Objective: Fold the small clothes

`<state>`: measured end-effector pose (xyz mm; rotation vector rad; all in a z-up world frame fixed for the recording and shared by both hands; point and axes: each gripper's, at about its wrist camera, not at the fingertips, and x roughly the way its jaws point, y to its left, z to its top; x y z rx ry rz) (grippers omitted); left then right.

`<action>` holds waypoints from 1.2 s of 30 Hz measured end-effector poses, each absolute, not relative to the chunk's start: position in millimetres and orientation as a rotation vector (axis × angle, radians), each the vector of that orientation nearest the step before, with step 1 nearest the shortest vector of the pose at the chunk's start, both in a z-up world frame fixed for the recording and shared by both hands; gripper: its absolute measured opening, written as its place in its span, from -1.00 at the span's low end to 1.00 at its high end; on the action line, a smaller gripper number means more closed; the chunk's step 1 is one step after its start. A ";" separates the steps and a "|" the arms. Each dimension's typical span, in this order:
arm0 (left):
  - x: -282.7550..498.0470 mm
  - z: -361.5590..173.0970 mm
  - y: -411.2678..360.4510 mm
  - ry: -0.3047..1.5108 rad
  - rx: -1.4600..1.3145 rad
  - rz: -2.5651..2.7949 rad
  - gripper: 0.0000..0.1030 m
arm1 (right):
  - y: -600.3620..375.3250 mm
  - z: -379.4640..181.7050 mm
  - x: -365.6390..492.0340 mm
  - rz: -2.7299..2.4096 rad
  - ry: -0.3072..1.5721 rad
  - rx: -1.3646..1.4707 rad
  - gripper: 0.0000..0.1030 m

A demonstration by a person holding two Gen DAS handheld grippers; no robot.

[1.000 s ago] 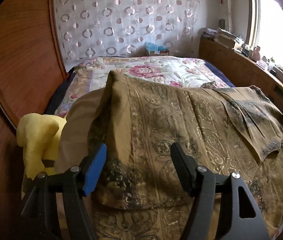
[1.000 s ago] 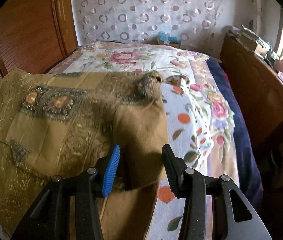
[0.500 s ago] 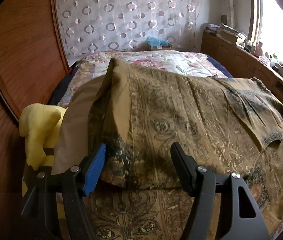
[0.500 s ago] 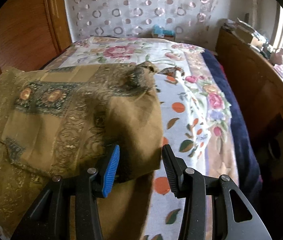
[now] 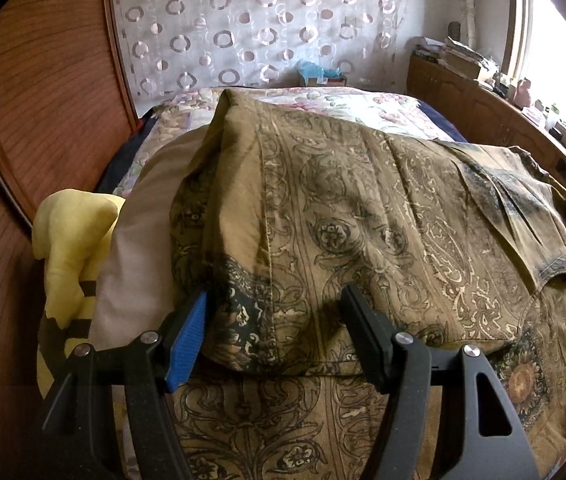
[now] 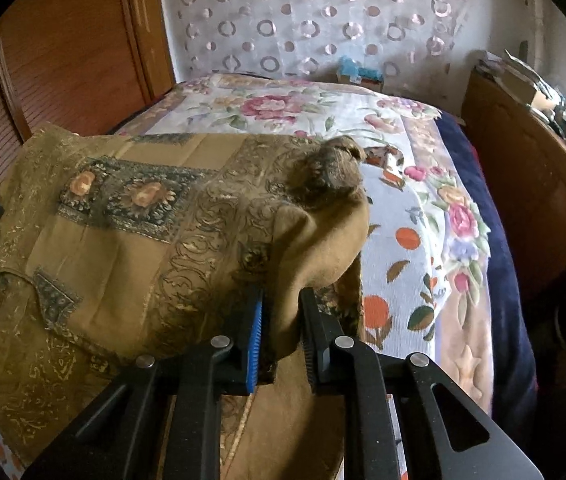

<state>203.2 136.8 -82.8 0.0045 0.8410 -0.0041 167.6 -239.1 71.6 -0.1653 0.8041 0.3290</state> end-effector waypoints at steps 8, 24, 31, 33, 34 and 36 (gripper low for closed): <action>199.7 -84.1 136.9 0.832 -0.009 0.000 0.30 | -241.0 62.5 172.8 0.326 0.811 -0.132 -0.65; 179.4 -63.1 135.2 0.760 -0.084 -0.056 -0.92 | -246.3 56.4 165.0 0.339 0.770 -0.135 -0.67; 153.7 -26.8 134.5 0.649 -0.109 -0.082 -0.93 | -257.0 86.1 146.2 0.400 0.694 -0.072 -0.93; 144.9 -19.4 135.3 0.626 -0.109 -0.086 -0.93 | -261.5 98.4 136.3 0.411 0.661 -0.057 -0.93; 139.7 -16.2 134.9 0.617 -0.110 -0.089 -0.93 | -262.4 102.5 131.4 0.411 0.648 -0.058 -0.93; 133.6 -11.1 137.3 0.600 -0.112 -0.093 -0.93 | -263.9 109.7 119.9 0.411 0.629 -0.069 -0.93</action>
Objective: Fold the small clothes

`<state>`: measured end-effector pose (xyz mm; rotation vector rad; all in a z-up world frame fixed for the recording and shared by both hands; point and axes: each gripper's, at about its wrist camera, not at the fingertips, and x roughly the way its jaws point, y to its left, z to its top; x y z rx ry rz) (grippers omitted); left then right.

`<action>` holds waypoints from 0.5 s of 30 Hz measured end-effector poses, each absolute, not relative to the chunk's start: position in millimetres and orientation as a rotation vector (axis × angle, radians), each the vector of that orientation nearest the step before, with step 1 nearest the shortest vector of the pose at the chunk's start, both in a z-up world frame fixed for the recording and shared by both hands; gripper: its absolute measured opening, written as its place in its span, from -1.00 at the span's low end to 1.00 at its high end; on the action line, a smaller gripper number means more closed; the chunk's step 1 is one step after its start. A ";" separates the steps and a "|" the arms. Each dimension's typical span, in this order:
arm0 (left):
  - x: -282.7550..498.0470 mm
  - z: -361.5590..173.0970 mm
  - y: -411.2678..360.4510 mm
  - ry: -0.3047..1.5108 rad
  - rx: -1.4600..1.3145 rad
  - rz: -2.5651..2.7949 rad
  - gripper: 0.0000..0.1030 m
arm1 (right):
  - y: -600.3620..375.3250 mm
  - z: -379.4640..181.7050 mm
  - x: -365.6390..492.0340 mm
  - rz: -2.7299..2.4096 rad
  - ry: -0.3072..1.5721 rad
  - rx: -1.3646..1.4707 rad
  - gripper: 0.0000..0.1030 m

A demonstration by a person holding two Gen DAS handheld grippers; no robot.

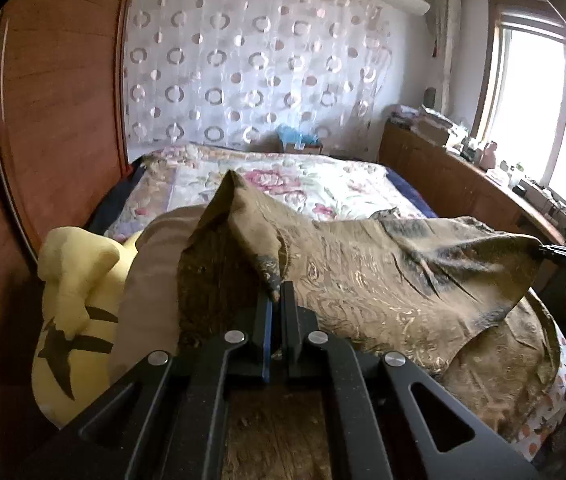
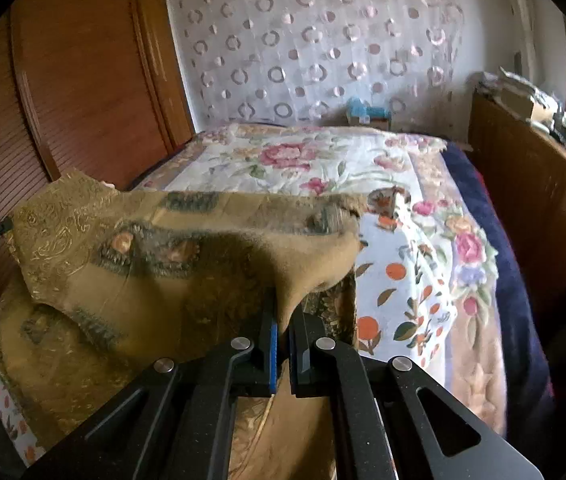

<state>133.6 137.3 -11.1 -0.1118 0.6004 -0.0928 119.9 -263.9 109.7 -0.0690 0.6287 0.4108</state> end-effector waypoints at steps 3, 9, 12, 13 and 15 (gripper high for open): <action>122.0 -8.8 138.4 0.598 -0.103 -0.110 -0.93 | -270.2 116.7 104.8 0.432 0.610 -0.033 -0.93; 98.4 -15.7 141.3 0.609 -0.114 -0.113 -0.93 | -281.8 109.3 77.3 0.424 0.607 -0.022 -0.93; 83.5 -18.0 142.7 0.606 -0.122 -0.116 -0.93 | -280.5 105.8 72.7 0.407 0.620 -0.037 -0.93; 77.8 -17.8 142.8 0.601 -0.125 -0.116 -0.93 | -280.4 107.4 69.3 0.404 0.622 -0.041 -0.93; 67.7 -16.0 143.8 0.592 -0.131 -0.116 -0.93 | -279.3 110.0 61.4 0.398 0.622 -0.047 -0.93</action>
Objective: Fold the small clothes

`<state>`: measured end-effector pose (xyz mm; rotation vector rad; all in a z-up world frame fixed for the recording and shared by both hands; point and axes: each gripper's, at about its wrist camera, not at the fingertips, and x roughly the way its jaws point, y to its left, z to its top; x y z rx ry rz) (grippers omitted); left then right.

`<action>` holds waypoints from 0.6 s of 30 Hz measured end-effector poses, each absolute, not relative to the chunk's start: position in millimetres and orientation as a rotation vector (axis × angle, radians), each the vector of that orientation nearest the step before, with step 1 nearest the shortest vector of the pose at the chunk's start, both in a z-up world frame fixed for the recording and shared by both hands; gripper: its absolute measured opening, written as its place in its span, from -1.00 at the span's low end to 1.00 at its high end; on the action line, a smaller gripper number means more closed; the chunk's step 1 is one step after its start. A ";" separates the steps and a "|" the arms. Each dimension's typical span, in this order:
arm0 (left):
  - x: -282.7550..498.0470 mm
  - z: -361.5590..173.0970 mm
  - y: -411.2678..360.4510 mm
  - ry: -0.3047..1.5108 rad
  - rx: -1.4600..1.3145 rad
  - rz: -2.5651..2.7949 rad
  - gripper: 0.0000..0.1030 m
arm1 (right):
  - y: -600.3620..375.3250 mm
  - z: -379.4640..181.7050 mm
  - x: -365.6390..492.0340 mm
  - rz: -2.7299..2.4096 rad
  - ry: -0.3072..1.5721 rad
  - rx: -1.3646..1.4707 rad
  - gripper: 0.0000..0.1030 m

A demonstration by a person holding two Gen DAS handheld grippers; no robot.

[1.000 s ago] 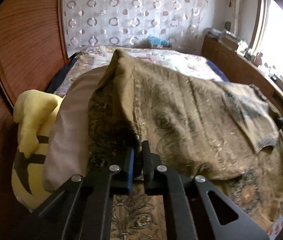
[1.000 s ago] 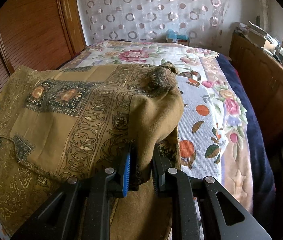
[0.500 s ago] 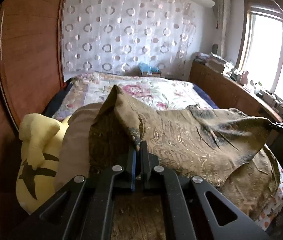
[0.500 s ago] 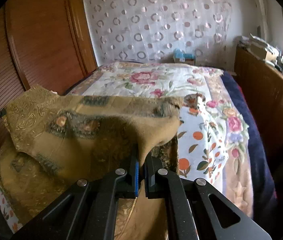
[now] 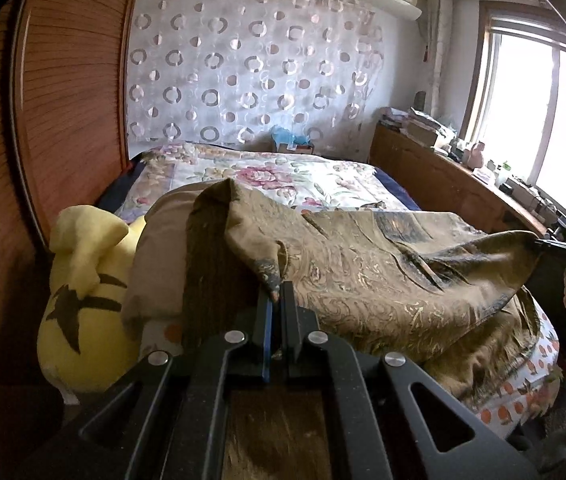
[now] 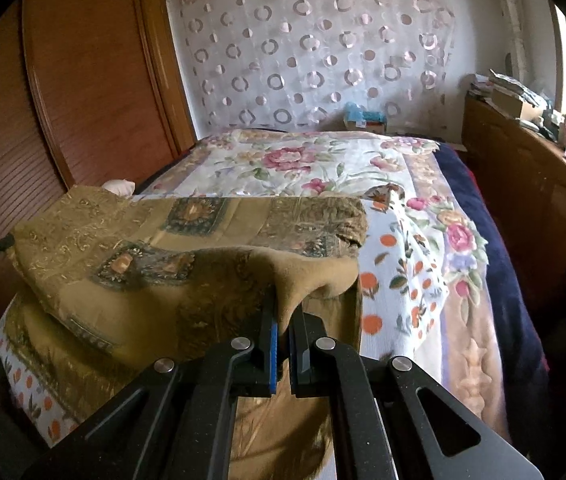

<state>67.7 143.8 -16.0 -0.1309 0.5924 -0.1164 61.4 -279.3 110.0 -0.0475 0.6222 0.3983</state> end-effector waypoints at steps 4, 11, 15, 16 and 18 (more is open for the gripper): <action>48.3 -9.4 146.5 0.566 -0.140 -0.109 -0.93 | -282.5 120.0 40.7 0.391 0.611 -0.049 -0.93; 22.8 3.3 152.5 0.534 -0.154 -0.093 -0.93 | -287.5 130.2 3.1 0.396 0.580 -0.050 -0.93; 25.7 -13.9 150.4 0.588 -0.141 -0.081 -0.93 | -294.4 119.7 -5.1 0.399 0.588 -0.046 -0.93; 26.8 -20.9 148.3 0.613 -0.131 -0.076 -0.93 | -295.4 115.0 -5.0 0.397 0.598 -0.047 -0.93; 27.8 -35.0 142.6 0.661 -0.105 -0.069 -0.92 | -295.6 102.3 -5.3 0.382 0.636 -0.059 -0.93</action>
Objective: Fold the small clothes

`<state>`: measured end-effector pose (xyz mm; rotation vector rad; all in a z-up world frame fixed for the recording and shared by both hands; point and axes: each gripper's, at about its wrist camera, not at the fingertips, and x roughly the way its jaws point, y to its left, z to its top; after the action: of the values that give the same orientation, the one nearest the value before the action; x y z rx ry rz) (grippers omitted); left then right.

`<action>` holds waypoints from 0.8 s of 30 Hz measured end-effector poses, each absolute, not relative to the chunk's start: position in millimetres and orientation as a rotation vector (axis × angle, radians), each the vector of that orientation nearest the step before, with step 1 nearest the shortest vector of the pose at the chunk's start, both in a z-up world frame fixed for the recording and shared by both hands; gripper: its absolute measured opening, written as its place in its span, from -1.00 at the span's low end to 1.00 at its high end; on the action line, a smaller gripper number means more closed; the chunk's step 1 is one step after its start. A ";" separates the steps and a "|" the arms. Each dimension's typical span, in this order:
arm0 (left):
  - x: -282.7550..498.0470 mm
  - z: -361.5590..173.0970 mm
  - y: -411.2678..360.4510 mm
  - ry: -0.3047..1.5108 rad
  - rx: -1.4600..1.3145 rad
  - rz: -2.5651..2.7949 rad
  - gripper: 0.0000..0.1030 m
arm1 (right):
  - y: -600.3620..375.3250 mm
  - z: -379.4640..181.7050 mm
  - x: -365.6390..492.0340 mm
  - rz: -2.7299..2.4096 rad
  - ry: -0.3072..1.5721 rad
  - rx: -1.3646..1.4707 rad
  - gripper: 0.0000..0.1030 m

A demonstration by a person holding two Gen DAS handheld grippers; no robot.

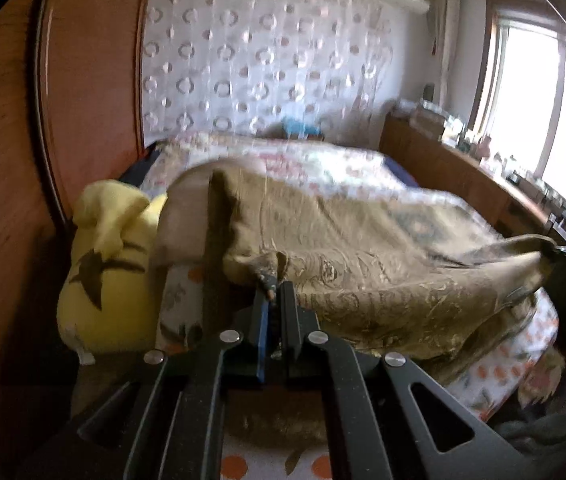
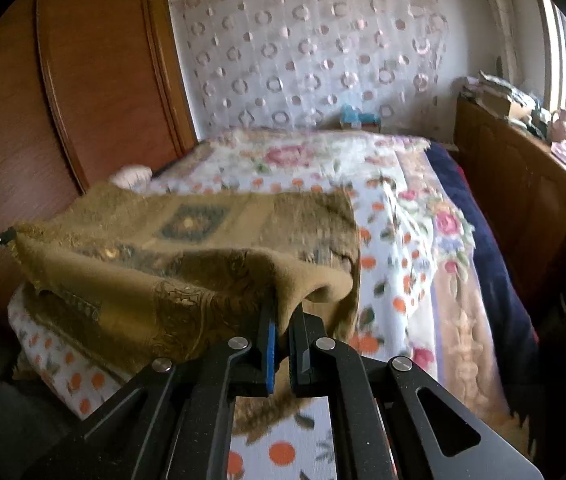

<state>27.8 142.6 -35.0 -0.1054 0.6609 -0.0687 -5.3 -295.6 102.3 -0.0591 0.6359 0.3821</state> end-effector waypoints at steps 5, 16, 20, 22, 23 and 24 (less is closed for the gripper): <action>25.7 -56.0 136.6 0.722 -0.084 -0.048 -0.62 | -285.9 71.6 12.7 0.320 0.742 -0.130 -0.58; 20.9 -61.5 135.4 0.720 -0.092 -0.034 0.42 | -279.1 85.3 28.4 0.220 0.684 -0.130 0.04; 23.8 -71.1 137.7 0.743 -0.108 -0.005 0.42 | -263.1 76.8 28.8 0.251 0.672 -0.136 0.04; 24.8 -75.9 139.7 0.754 -0.112 0.004 0.42 | -258.3 67.0 30.0 0.270 0.672 -0.148 0.04; 25.2 -78.3 140.1 0.761 -0.113 0.010 0.42 | -255.7 62.9 31.9 0.281 0.672 -0.154 0.04; 25.8 -81.5 140.8 0.771 -0.114 0.017 0.42 | -251.4 58.6 33.8 0.293 0.673 -0.160 0.04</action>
<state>25.8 140.8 -81.5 -0.1139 0.7711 0.0175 33.8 -251.4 58.6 -0.1602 0.6732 0.2932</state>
